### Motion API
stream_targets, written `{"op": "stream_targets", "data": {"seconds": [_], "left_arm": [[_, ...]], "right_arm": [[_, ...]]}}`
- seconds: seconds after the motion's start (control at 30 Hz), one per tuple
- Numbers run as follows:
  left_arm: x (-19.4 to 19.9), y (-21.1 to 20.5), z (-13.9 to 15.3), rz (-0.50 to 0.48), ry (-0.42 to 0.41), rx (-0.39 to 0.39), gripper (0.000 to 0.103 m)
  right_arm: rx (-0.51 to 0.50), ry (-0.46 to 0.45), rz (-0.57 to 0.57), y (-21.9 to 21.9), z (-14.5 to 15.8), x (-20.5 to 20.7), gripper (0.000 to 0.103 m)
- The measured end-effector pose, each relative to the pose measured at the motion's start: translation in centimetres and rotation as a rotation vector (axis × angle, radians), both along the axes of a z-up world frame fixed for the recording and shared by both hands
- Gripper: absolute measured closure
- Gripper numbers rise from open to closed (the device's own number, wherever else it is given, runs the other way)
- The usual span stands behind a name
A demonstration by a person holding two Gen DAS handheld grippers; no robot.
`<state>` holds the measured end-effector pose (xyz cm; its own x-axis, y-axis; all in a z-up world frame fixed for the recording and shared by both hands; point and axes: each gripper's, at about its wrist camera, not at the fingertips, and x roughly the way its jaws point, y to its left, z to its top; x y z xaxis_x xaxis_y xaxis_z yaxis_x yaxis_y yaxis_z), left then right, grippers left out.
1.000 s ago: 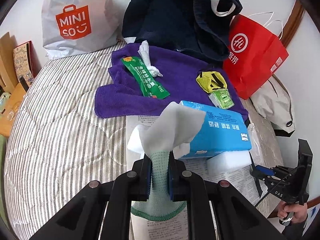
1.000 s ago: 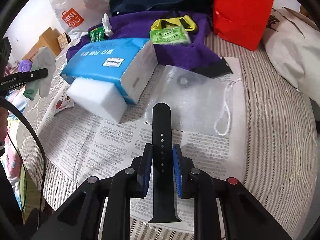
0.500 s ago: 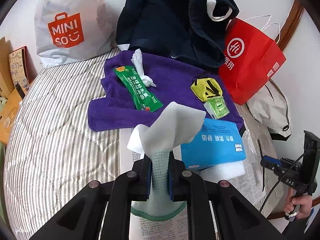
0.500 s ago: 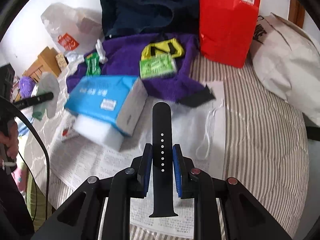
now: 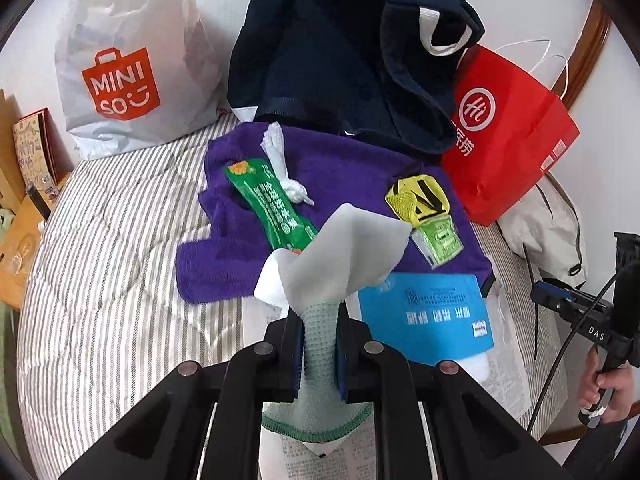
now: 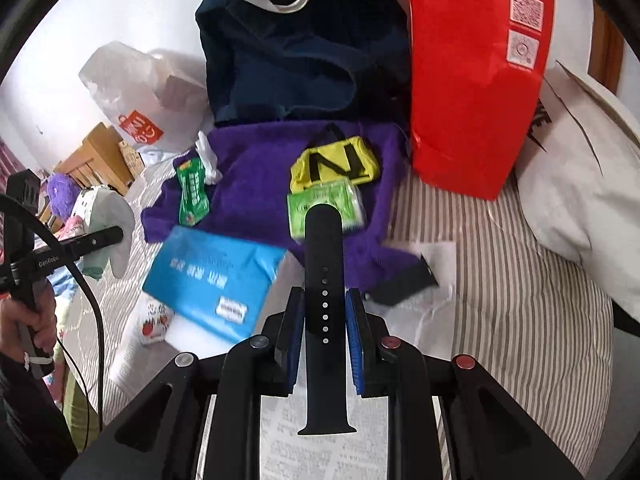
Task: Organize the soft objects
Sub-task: 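Carry the black strap toward the purple towel while the left tool carries the sock there, then release the strap onto the yellow pouch while the left tool releases the sock on the towel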
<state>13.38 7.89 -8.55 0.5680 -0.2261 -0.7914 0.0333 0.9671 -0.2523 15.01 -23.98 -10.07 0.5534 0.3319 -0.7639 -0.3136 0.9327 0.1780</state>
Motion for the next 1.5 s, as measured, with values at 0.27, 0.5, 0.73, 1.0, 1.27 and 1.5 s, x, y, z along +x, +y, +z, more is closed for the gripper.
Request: {"op": "stream_targets", "data": {"seconds": [0.27, 0.5, 0.73, 1.0, 1.27, 1.5], "left_arm": [[2.0, 0.5, 0.5, 0.005, -0.006, 0.002, 0.090], [3.9, 0.5, 0.5, 0.003, -0.005, -0.002, 0.090], [5.4, 0.9, 0.6, 0.003, -0.003, -0.001, 0.090], [6.9, 1.3, 0.2, 0.003, 0.005, 0.009, 0.090], [8.2, 1.6, 0.0, 0.008, 0.006, 0.008, 0.090], [9.5, 1.9, -0.2, 0.007, 0.014, 0.009, 0.090]], "right_arm": [[0.005, -0.016, 0.008, 0.8, 1.2, 2.7, 0.083], [0.012, -0.023, 0.013, 1.6, 1.4, 4.8, 0.083], [0.006, -0.014, 0.015, 2.2, 1.2, 6.8, 0.083], [-0.022, -0.016, 0.031, 3.4, 1.1, 9.0, 0.083], [-0.015, 0.001, 0.030, 4.0, 0.3, 11.1, 0.083], [-0.029, 0.024, 0.026, 4.7, -1.0, 13.3, 0.083]]}}
